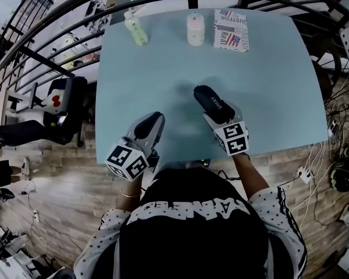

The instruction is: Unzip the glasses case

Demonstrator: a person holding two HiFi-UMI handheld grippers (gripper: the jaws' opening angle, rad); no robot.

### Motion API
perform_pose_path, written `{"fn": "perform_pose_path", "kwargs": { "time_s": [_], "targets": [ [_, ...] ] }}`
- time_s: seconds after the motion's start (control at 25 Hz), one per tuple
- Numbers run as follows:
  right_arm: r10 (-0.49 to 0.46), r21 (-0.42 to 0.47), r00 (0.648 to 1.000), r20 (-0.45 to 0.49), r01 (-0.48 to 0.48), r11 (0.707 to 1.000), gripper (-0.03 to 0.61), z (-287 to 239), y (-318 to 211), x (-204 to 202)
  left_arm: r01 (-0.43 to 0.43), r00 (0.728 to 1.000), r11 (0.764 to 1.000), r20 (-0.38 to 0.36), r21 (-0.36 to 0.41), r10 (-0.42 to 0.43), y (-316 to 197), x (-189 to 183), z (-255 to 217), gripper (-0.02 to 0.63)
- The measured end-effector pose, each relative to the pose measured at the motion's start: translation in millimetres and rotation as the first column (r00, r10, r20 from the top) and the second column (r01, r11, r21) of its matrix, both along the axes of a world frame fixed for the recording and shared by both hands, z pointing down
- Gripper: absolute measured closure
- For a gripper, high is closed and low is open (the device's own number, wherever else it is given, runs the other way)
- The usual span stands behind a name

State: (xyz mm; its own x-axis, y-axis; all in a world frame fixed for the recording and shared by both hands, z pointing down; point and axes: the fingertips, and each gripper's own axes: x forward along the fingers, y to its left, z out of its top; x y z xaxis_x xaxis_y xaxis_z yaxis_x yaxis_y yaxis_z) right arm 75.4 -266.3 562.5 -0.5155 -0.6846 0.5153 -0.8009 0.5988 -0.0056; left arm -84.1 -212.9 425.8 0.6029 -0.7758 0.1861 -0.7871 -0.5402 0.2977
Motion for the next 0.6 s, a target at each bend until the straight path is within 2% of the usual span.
{"fn": "perform_pose_path", "kwargs": {
  "time_s": [0.32,0.6],
  "targets": [
    [0.006,0.111,0.999,0.049,-0.012,0.994,0.256,-47.5,4.9,15.0,-0.05,0.997,0.999,-0.052,-0.016,0.049,1.4,25.0,-1.0,0.614],
    [-0.021,0.267,0.997,0.072,0.002,0.964,0.256,-110.3,9.1,16.4,-0.112,0.982,0.994,-0.15,0.003,0.111,1.7,48.5,-21.0,0.614]
  ]
}}
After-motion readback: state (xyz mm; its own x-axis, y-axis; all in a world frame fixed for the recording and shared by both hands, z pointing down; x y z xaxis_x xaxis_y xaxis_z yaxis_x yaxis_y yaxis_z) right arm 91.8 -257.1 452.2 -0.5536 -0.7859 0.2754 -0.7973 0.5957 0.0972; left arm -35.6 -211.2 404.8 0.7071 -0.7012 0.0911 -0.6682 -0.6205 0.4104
